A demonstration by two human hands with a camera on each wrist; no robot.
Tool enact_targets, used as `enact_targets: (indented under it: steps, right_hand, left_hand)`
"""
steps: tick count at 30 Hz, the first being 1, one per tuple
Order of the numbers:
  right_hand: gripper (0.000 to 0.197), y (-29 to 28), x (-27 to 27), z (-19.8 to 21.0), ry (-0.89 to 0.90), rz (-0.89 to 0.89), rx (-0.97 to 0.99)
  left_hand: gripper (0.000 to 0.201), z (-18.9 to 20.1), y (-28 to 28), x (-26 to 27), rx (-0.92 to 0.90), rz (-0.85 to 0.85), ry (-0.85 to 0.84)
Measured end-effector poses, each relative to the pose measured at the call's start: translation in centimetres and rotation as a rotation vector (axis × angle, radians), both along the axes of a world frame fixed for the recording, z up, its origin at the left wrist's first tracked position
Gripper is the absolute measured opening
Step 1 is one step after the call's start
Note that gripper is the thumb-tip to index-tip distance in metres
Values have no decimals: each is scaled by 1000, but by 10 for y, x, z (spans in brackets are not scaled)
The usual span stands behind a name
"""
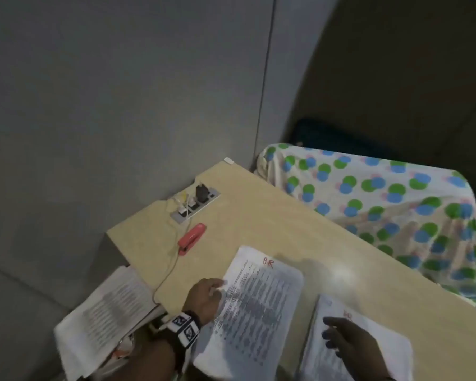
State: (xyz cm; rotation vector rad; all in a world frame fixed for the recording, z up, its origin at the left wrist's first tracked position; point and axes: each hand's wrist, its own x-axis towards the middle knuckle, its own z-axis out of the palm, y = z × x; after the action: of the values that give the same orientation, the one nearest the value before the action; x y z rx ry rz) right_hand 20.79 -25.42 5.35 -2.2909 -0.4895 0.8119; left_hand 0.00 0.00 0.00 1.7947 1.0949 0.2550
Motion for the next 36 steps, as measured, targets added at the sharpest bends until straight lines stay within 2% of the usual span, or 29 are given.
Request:
enact_targets:
  steps: [2, 6, 8, 13, 16, 18, 20, 21, 22, 23, 25, 26, 28, 30, 31, 33, 34, 36]
  right_hand:
    - [24, 25, -3, -23, 28, 28, -92]
    - [60, 68, -12, -55, 224, 46, -334]
    - [69, 81, -18, -66, 291, -24, -328]
    - [77, 97, -27, -91, 300, -98, -382]
    - [51, 100, -26, -91, 301, -48, -362]
    - [42, 101, -29, -89, 271, 6, -332]
    - [56, 95, -19, -114, 213, 4, -246]
    - [62, 91, -9, -134, 194, -14, -212]
    - [60, 90, -1, -142, 165, -34, -176]
    - [51, 93, -1, -129, 109, -71, -102]
    - [31, 108, -17, -61, -38, -114, 32]
    - [24, 112, -22, -39, -115, -107, 104]
    - [16, 114, -30, -14, -159, -28, 199]
    - [16, 114, -35, -6, -196, 29, 281]
    - [16, 112, -37, -7, -183, 21, 296]
    - [64, 105, -38, -17, -237, 18, 303]
    - [68, 102, -38, -19, -238, 13, 308]
    - [40, 97, -35, -21, -242, -11, 329]
  left_hand:
    - [29, -10, 8, 0, -31, 122, 57]
    - [47, -25, 8, 7, -15, 20, 386]
    - [52, -29, 6, 14, -20, 5, 399]
    - [36, -36, 2, 26, -135, -16, 329]
    - [41, -35, 3, 26, -111, -85, 427]
    - [37, -37, 3, 30, -53, -92, 347]
    - [32, -32, 0, 34, -144, -92, 143]
    - [30, -30, 0, 35, -185, -83, 77]
    - [26, -25, 1, 36, -210, -60, 60]
    - [29, -21, 2, 38, -224, -32, 53]
    - [41, -15, 6, 41, -173, 24, -25]
    - [37, -4, 6, 43, -147, 38, -82]
    - [16, 11, 10, 43, -159, 65, -216]
    - [7, 25, 10, 44, -271, 79, -368]
    - [5, 27, 10, 44, -269, 73, -416]
    - [9, 31, 9, 41, -221, 60, -446]
    - [13, 32, 9, 38, -210, 59, -460]
    - [16, 33, 9, 34, -185, 6, -464]
